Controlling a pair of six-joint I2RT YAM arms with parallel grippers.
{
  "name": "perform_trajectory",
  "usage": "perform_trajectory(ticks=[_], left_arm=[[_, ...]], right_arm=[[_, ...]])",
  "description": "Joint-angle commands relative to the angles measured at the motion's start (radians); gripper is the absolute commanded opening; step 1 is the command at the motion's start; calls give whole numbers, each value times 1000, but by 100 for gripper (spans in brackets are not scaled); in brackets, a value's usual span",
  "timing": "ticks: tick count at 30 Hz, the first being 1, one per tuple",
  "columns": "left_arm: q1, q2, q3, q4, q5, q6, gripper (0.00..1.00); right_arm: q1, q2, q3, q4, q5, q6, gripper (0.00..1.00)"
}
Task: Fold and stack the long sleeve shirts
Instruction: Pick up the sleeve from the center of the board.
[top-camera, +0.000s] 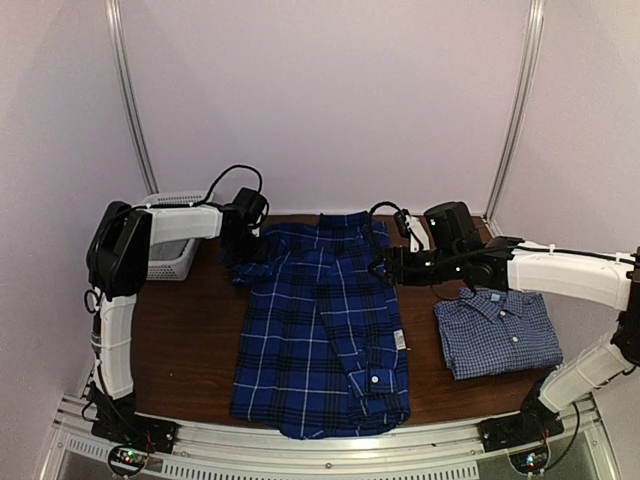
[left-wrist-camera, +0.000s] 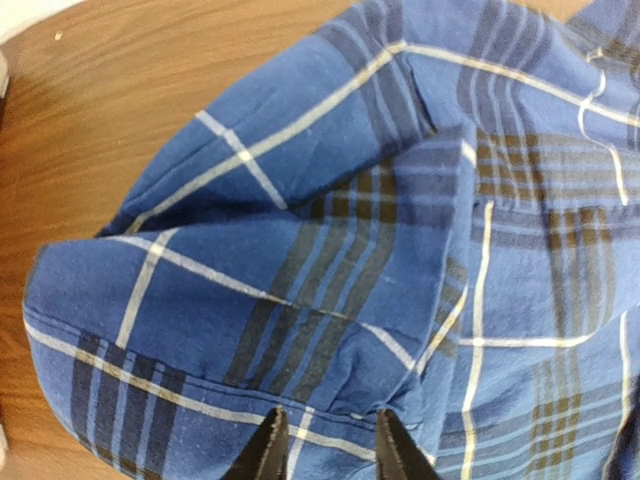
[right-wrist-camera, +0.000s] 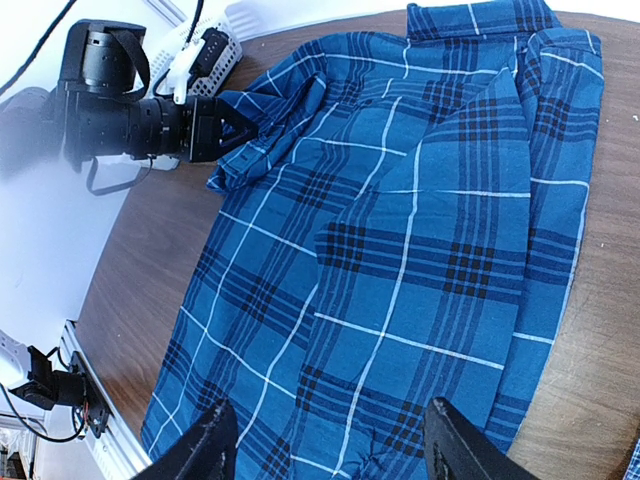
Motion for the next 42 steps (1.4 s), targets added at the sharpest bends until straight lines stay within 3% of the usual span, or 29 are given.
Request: perform_trajectory(ticks=[1, 7, 14, 18, 21, 26, 34, 42], left_arm=[[-3, 4, 48, 34, 23, 25, 37], [-16, 64, 117, 33, 60, 59, 46], [-22, 152, 231, -7, 26, 61, 46], [-22, 168, 252, -10, 8, 57, 39], [-22, 160, 255, -10, -11, 54, 28], [-22, 138, 264, -25, -32, 62, 0], [-22, 2, 231, -32, 1, 87, 0], [-27, -116, 182, -36, 178, 97, 0]], right_arm=[[-3, -7, -4, 3, 17, -5, 65], [-3, -3, -9, 0, 19, -6, 65], [-3, -4, -12, -3, 20, -7, 65], [-2, -9, -18, -14, 28, -9, 65], [-3, -19, -30, -13, 28, -7, 65], [-3, -34, -44, -11, 28, 2, 65], [-2, -58, -64, 2, 43, 11, 65], [-3, -41, -51, 13, 49, 7, 65]])
